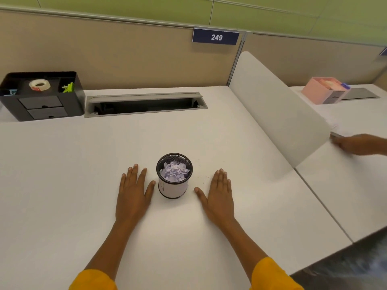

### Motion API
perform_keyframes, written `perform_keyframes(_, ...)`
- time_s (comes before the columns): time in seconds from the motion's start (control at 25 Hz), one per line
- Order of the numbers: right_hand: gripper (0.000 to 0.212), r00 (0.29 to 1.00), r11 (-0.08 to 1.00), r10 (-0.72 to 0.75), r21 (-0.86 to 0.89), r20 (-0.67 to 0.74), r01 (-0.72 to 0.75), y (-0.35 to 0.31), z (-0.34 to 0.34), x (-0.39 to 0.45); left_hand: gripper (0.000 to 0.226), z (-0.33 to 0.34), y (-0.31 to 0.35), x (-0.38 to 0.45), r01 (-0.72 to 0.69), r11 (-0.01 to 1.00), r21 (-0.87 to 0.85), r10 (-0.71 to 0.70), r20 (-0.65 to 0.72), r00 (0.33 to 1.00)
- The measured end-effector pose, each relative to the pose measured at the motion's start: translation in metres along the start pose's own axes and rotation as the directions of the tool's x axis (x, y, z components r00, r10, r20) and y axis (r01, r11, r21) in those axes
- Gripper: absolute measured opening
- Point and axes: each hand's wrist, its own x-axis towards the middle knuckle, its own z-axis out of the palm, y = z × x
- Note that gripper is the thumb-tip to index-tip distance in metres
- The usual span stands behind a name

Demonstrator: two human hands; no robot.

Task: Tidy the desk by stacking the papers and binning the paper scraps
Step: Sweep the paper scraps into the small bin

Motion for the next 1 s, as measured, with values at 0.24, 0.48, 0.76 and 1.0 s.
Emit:
perform_keyframes(0.24, 0.123, 1.0, 1.0, 0.008, -0.002, -0.023, -0.008, -0.012, 0.005, 0.035, 0.079, 0.0, 0.001, 0.0, 0.001, 1.0, 0.005, -0.001, 0.008, 1.0)
perform_keyframes(0.48, 0.101, 0.988, 0.988, 0.153, -0.038, 0.012, -0.152, -0.015, -0.005, 0.073, 0.082, -0.001, 0.0, 0.0, -0.001, 1.0, 0.027, 0.0, 0.019, 1.0)
perform_keyframes(0.76, 0.05, 0.955, 0.964, -0.267, 0.052, 0.129, 0.262, -0.006, -0.008, 0.069, 0.082, -0.001, -0.001, 0.001, 0.0, 0.999, 0.032, 0.0, 0.017, 1.0)
perform_keyframes(1.0, 0.05, 0.891, 0.891, -0.421, -0.105, 0.169, 0.441, 0.008, -0.032, 0.004, 0.078, 0.001, -0.002, 0.001, 0.011, 1.0, 0.026, -0.011, 0.032, 0.999)
